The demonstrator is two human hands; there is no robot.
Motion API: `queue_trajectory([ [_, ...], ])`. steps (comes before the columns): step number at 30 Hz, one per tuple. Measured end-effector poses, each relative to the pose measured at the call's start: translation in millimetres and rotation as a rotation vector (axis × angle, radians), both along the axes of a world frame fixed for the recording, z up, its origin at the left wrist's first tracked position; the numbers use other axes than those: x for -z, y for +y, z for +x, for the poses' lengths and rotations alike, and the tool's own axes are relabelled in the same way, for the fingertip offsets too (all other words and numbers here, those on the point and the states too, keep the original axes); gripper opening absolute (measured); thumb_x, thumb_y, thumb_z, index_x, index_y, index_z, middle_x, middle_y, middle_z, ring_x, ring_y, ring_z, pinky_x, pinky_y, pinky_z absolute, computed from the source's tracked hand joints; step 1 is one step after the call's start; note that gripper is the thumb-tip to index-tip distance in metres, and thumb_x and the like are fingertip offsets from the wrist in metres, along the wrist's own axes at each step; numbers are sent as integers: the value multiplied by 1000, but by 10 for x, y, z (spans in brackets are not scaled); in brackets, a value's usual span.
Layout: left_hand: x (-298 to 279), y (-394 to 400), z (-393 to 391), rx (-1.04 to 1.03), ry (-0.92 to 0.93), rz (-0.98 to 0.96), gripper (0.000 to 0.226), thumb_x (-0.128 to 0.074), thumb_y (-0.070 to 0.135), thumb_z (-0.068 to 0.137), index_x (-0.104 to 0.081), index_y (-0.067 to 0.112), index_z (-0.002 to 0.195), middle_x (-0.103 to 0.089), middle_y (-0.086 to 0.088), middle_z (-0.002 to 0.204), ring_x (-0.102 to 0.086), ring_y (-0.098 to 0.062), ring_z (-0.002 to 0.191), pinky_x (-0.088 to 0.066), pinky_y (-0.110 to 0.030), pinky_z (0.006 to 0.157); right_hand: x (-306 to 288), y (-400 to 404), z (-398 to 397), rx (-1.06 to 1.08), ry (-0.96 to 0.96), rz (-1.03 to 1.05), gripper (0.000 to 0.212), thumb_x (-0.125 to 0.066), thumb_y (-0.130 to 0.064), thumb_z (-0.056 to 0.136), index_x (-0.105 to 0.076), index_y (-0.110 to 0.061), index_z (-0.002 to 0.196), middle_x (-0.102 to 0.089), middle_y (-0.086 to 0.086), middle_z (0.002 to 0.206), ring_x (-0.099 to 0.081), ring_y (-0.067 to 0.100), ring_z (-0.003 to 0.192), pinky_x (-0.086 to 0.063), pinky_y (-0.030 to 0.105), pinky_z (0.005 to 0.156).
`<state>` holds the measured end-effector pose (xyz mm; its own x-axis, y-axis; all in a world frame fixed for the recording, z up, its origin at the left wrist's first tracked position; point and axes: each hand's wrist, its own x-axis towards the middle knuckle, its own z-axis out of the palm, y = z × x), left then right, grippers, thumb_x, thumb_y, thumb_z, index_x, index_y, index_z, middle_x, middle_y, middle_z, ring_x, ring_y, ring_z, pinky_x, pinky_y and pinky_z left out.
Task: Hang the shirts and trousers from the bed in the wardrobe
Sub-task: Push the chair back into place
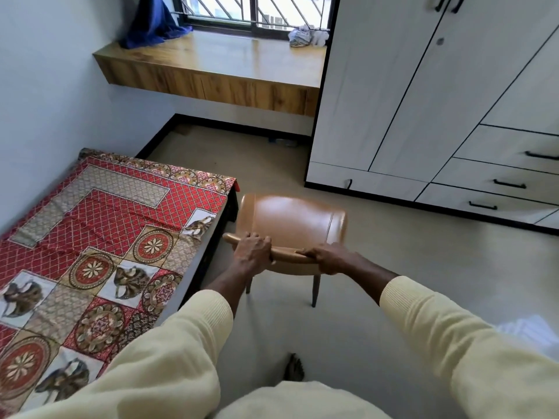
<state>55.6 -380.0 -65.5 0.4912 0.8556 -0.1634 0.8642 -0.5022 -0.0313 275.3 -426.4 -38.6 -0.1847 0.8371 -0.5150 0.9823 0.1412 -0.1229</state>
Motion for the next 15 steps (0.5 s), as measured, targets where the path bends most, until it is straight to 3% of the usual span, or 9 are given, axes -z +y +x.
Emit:
queue_trajectory([
  [3,50,-150,70,-29,-39,2,39,-58,47,89,-55,16,113,-66,-10,109,-57,-28,105,-38,-39,98,87,-129,87,67,10,120,57,-44,-14,99,-38,-48,144,-59,-1,134,-57,25,110,-51,40,86],
  [7,28,-212,124,-33,-57,-40,29,-54,32,91,-54,17,116,-65,-7,116,-54,-27,111,-35,-39,103,59,-143,118,96,-83,219,48,-31,-15,104,-45,-38,144,-55,-1,139,-48,27,125,-34,47,100],
  [11,47,-209,46,-161,-328,-145,40,-50,46,92,-56,23,124,-54,-3,133,-42,-24,130,-22,-42,112,154,-51,184,202,-135,173,48,-42,-11,98,-52,-38,137,-56,0,136,-44,26,129,-23,56,110],
  [13,96,-199,-24,-481,-485,-67,61,-43,61,92,-48,22,138,-41,-9,148,-34,-29,138,-25,-48,112,58,64,324,310,184,-68,55,-54,-5,91,-52,-32,139,-53,2,141,-44,26,131,-28,50,114],
  [15,121,-132,-49,-893,-693,-182,83,-46,70,87,-32,16,148,-34,-16,152,-37,-36,136,-38,-49,104,-75,191,552,535,648,-266,56,-66,-5,86,-54,-22,138,-51,2,143,-47,23,130,-36,41,111],
])
